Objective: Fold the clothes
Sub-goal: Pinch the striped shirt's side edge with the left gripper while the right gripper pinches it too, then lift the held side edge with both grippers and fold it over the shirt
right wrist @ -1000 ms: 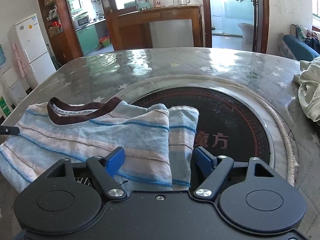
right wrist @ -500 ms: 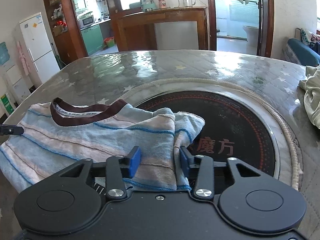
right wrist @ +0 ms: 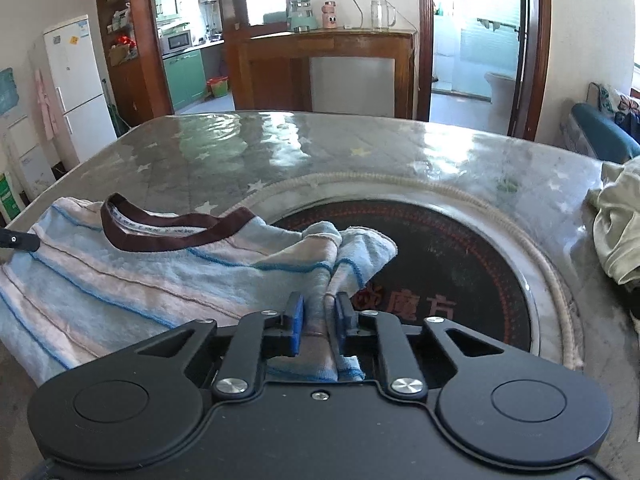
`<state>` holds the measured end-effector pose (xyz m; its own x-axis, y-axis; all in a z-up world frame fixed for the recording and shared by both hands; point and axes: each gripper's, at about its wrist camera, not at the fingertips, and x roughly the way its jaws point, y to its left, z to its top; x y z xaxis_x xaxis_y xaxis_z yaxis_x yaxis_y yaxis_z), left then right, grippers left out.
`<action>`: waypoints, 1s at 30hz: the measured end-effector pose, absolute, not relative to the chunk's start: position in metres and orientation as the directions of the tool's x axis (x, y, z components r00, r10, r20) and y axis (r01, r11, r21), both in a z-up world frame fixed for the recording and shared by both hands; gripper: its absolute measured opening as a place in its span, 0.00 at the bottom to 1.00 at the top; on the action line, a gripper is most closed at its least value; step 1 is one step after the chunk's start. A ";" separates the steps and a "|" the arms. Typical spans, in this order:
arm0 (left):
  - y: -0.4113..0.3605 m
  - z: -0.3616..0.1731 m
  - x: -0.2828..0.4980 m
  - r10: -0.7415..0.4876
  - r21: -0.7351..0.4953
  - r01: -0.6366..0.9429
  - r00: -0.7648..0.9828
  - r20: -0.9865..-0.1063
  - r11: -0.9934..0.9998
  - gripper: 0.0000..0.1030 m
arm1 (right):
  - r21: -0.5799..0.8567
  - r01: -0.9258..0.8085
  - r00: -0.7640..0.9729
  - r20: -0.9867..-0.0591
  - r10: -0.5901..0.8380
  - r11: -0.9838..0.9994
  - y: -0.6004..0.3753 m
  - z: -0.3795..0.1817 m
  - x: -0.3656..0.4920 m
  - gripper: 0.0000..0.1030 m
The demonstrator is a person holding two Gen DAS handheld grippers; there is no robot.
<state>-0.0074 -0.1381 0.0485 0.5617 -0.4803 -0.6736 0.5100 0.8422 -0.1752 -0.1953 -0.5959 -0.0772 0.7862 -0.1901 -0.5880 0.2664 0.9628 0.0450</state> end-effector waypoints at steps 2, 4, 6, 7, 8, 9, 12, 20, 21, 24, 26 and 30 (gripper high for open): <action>-0.138 0.057 -0.010 -0.491 -0.179 0.515 0.572 -0.656 0.838 0.11 | 0.038 0.264 0.795 -0.575 -0.195 0.964 -0.594 -0.072 -0.197 0.11; -0.139 0.064 -0.011 -0.501 -0.184 0.519 0.579 -0.643 0.835 0.10 | 0.026 0.264 0.801 -0.563 -0.204 0.964 -0.592 -0.066 -0.197 0.11; -0.141 0.071 -0.013 -0.514 -0.186 0.529 0.585 -0.627 0.828 0.10 | 0.013 0.260 0.808 -0.550 -0.210 0.965 -0.590 -0.059 -0.195 0.10; -0.143 0.076 -0.013 -0.521 -0.184 0.535 0.590 -0.617 0.824 0.10 | 0.008 0.258 0.812 -0.543 -0.212 0.966 -0.589 -0.055 -0.194 0.09; -0.145 0.079 -0.014 -0.525 -0.182 0.540 0.593 -0.611 0.822 0.10 | -0.003 0.255 0.815 -0.537 -0.216 0.967 -0.588 -0.051 -0.193 0.09; -0.146 0.081 -0.013 -0.527 -0.182 0.541 0.593 -0.609 0.821 0.10 | -0.015 0.251 0.818 -0.532 -0.221 0.968 -0.586 -0.048 -0.192 0.08; -0.152 0.091 -0.010 -0.537 -0.184 0.548 0.601 -0.592 0.816 0.10 | -0.032 0.251 0.827 -0.513 -0.231 0.967 -0.586 -0.038 -0.186 0.08; -0.176 0.110 0.011 -0.535 -0.162 0.553 0.623 -0.571 0.817 0.10 | -0.028 0.276 0.835 -0.488 -0.254 0.961 -0.601 -0.019 -0.156 0.02; -0.178 0.109 0.012 -0.531 -0.156 0.554 0.622 -0.576 0.818 0.10 | -0.028 0.276 0.830 -0.496 -0.253 0.961 -0.602 -0.021 -0.153 0.02; -0.179 0.101 0.017 -0.516 -0.144 0.549 0.619 -0.592 0.823 0.10 | -0.016 0.267 0.819 -0.523 -0.236 0.963 -0.604 -0.032 -0.149 0.09; -0.176 0.096 0.021 -0.508 -0.147 0.540 0.616 -0.602 0.829 0.10 | -0.007 0.259 0.809 -0.545 -0.221 0.966 -0.605 -0.043 -0.148 0.28; -0.170 0.086 0.029 -0.492 -0.150 0.524 0.610 -0.621 0.838 0.10 | 0.007 0.282 0.778 -0.587 -0.224 0.959 -0.607 -0.063 -0.148 0.44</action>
<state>0.0290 -0.1705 0.0862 0.6101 -0.4923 -0.6209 0.5243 0.8383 -0.1495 -0.1476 -0.6074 -0.0631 0.7778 -0.2244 -0.5871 0.2823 0.9593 0.0073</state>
